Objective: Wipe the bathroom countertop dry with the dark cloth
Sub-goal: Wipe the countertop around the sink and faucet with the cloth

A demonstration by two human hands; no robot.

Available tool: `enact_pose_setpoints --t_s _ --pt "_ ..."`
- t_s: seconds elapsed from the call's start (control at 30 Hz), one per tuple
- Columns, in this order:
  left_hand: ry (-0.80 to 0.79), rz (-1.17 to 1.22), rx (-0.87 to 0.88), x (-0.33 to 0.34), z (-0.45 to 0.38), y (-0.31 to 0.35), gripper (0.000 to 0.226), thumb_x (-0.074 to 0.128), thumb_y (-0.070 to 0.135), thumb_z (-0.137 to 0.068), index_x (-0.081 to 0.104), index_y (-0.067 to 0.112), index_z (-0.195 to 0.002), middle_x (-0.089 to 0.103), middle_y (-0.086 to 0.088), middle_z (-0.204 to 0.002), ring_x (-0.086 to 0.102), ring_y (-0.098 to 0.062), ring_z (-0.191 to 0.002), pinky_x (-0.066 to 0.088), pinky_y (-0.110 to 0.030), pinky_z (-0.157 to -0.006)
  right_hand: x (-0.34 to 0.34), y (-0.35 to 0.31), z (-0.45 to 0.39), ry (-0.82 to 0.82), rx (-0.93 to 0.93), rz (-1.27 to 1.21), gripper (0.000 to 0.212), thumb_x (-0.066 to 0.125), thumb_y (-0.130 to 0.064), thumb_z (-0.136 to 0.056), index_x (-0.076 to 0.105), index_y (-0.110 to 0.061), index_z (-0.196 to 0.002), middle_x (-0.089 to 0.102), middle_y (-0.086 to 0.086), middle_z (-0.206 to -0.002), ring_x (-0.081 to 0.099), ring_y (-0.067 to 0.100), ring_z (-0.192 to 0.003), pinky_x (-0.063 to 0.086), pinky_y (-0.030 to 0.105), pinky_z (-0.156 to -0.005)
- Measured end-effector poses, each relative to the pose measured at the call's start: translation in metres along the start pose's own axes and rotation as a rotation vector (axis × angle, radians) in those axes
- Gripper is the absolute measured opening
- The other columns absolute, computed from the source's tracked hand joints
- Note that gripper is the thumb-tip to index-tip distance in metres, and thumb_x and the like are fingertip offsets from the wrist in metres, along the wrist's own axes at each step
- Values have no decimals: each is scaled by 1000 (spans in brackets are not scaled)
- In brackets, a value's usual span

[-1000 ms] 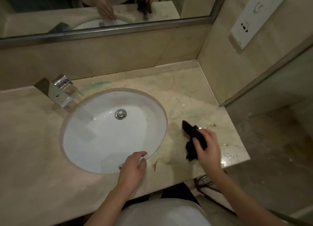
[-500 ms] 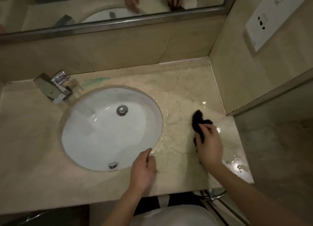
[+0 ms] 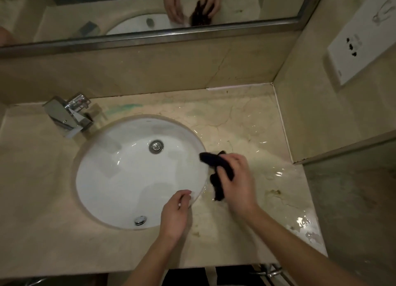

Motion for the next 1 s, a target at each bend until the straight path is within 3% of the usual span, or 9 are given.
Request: enact_pose_setpoints --t_s 0.2,0.27,0.33,0.43,0.53,0.67,0.77,0.9,1.0 --pt "35 71 3 37 -19 31 27 46 31 -100 72 28 -98 72 14 -96 64 -4 -96 48 -28 -88 -91 27 -102 160 11 241 31 57 -16 -99 61 -14 -130 49 1 -135 52 10 -109 38 10 -88" --pt "80 103 -24 46 -26 40 30 42 32 -99 70 27 -88 70 12 -90 63 -9 -90 49 -32 -84 -97 45 -134 152 40 377 33 54 -16 -100 57 -13 -132 47 6 -138 51 23 -119 42 25 -96" --pt "182 175 -112 49 -29 37 34 37 32 -96 64 23 -77 67 9 -79 61 -15 -81 49 -37 -78 -86 66 -153 109 72 508 35 53 -14 -100 56 -12 -134 47 10 -140 48 33 -123 46 40 -95" --pt "349 110 -135 46 -23 34 35 27 37 -88 55 22 -72 62 9 -71 58 -11 -69 48 -35 -67 -65 83 -149 128 111 569 37 50 -10 -100 56 -9 -137 48 15 -140 44 36 -120 42 43 -94" --pt "430 -68 -18 46 -22 43 34 26 29 -98 50 24 -75 56 7 -69 51 -11 -64 39 -32 -61 -26 63 -120 107 17 539 38 55 -6 -96 59 -8 -134 51 16 -136 47 36 -115 46 45 -94" --pt "382 -146 -87 51 -27 41 31 31 22 -101 51 25 -77 55 10 -73 48 -11 -67 34 -30 -66 47 21 -67 -76 -119 456 41 66 -4 -87 64 -10 -128 56 12 -130 51 32 -106 55 41 -77" --pt "352 -185 -98 51 -27 40 27 34 28 -98 40 25 -72 50 7 -68 49 -12 -62 35 -30 -58 84 -9 -54 -194 -163 342 35 60 -12 -95 61 -18 -130 51 4 -132 50 22 -110 55 35 -83" --pt "427 -151 -66 48 -23 46 35 21 40 -96 41 26 -72 52 5 -68 52 -16 -63 42 -34 -59 59 -28 -77 -163 -101 98 36 54 -11 -99 65 -44 -108 52 -12 -121 54 -7 -102 40 4 -86" --pt "475 -117 -41 46 -22 46 34 28 30 -100 49 29 -73 54 10 -67 52 -12 -62 37 -31 -59 2 -12 -118 2 -60 106 28 59 -11 -97 66 -23 -121 55 -5 -122 54 1 -103 40 14 -94"
Point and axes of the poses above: each hand's wrist, its own z-axis away from the middle knuckle, its own x-axis out of the palm, y = z × x, the point moved 9 cm from there along -z, towards the middle knuckle
